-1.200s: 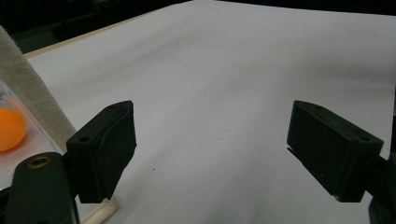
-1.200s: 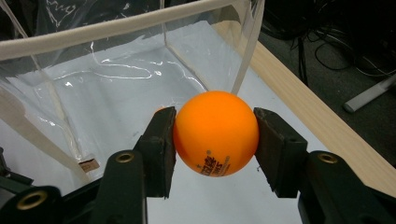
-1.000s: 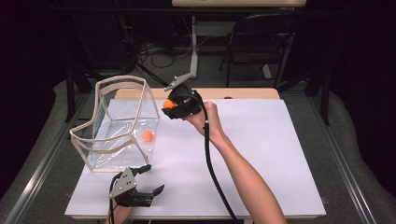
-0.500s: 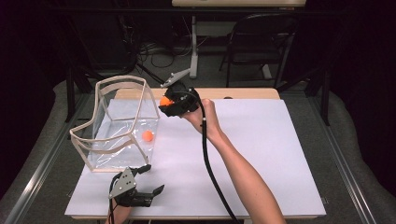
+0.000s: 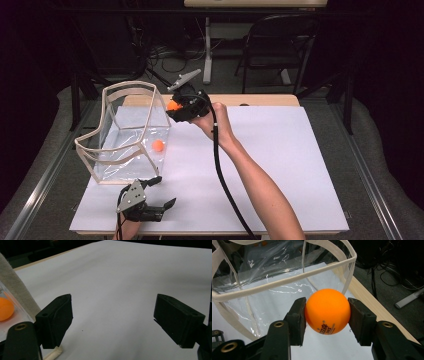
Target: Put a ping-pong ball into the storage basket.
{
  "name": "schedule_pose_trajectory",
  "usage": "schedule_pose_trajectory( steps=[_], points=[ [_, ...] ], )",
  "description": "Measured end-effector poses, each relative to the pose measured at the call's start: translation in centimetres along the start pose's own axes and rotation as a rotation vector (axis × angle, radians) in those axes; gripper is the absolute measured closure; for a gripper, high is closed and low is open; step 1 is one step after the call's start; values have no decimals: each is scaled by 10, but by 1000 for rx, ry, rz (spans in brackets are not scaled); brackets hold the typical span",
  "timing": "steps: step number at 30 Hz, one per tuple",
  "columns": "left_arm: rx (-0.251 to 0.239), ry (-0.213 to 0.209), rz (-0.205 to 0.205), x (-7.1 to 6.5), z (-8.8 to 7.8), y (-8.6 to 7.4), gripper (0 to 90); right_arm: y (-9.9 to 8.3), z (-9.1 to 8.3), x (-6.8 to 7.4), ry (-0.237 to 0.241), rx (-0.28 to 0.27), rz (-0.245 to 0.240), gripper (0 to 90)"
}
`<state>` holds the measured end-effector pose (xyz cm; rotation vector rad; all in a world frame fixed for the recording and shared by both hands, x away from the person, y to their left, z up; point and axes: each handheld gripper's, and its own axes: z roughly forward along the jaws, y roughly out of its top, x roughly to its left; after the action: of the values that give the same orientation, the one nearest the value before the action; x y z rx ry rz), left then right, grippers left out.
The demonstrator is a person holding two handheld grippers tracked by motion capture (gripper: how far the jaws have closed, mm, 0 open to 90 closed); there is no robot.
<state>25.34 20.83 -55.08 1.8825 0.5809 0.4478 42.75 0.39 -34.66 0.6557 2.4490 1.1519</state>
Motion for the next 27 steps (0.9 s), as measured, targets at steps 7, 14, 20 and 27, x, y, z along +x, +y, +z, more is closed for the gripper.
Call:
schedule_pose_trajectory(
  steps=[7,14,20,27],
  points=[
    [-1,1,0,0,0,0,157,5,0,2,1,-3,-8,510],
    [2,1,2,0,-1,0,157,11,0,3,4,-10,-12,510],
    [0,2,2,0,-1,0,157,16,1,6,4,-10,-20,510],
    [-1,1,1,0,-1,0,157,22,2,10,5,-11,-30,510]
  ],
)
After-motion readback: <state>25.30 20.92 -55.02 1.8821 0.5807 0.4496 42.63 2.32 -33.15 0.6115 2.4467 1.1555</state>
